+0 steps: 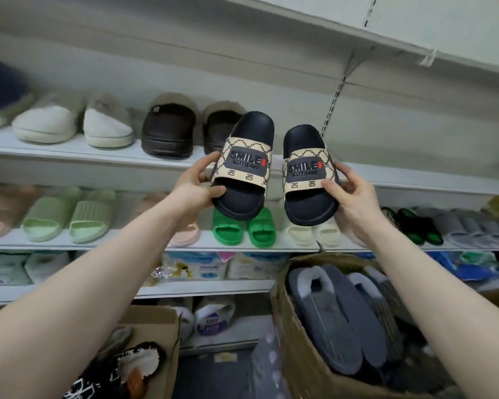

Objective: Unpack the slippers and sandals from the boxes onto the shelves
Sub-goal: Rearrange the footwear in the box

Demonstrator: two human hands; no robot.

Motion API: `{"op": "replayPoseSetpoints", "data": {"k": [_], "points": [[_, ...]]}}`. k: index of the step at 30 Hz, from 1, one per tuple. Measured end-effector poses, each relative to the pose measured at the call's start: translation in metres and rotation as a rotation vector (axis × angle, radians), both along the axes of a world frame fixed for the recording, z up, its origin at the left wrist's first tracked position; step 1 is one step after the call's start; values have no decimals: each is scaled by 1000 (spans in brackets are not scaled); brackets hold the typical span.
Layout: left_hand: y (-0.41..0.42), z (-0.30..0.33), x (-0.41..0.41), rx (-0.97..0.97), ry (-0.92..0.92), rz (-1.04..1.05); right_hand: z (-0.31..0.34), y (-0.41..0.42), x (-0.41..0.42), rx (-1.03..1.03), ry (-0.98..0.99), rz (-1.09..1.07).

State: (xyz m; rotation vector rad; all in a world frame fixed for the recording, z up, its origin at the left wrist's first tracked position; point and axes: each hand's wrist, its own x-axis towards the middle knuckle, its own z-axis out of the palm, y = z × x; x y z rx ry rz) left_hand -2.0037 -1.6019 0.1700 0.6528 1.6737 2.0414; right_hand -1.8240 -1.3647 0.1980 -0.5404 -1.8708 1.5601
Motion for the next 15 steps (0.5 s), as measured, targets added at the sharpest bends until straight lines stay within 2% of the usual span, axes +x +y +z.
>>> {"op": "replayPoseSetpoints", "data": {"k": [6,12,15], "points": [[99,19,2,-55,-68,75,12,96,-9,16,-121,-33],[157,7,-6,-102,-155,164,0,154,-34,-49,-184,-40],[168,9,-9,-174,-11,247,-4,169,-51,-4,-229,-40]]}}
